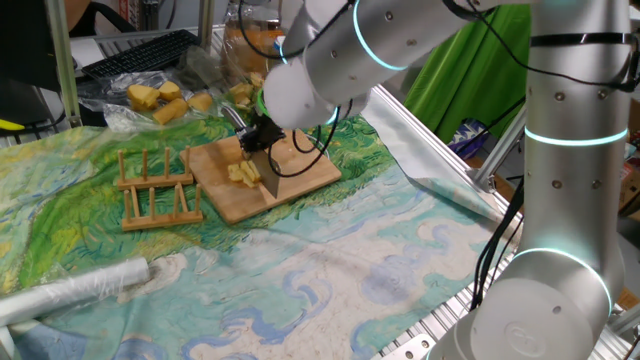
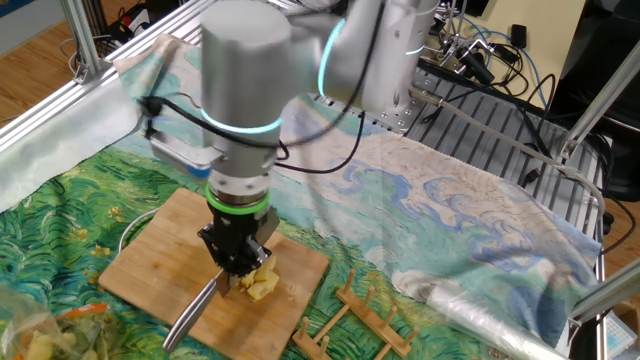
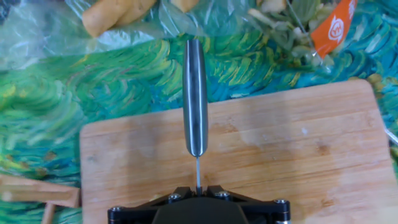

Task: Chop the potatoes

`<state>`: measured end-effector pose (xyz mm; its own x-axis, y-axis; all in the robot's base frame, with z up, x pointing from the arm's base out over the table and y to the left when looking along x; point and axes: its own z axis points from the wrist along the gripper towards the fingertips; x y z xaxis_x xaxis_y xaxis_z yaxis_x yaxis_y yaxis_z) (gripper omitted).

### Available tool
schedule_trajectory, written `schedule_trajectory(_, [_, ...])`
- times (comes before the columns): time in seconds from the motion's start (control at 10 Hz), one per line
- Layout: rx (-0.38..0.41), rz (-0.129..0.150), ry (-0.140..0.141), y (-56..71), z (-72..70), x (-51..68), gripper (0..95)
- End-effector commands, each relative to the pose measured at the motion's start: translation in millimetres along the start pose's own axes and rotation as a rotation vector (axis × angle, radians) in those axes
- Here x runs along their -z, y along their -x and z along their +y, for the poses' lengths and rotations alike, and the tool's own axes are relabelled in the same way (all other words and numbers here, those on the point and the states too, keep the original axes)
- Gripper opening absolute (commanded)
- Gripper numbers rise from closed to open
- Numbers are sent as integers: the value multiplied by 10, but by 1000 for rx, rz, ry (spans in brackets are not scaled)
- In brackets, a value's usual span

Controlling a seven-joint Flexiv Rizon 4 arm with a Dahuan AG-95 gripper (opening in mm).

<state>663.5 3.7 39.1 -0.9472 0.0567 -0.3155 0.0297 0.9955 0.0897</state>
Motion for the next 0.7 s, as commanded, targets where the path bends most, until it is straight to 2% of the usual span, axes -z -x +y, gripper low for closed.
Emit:
schedule_trajectory(0.1, [-15, -67, -14, 4, -7, -35, 0])
schedule_trajectory(0.2, [-10, -87, -32, 12, -9, 2, 0])
schedule_trajectory(0.3, [-16, -82, -25, 19, -12, 26, 0])
schedule_trajectory(0.4, [-10, -93, -39, 18, -11, 17, 0])
schedule_trajectory(0.7, [-13, -85, -30, 105, 52, 25, 0])
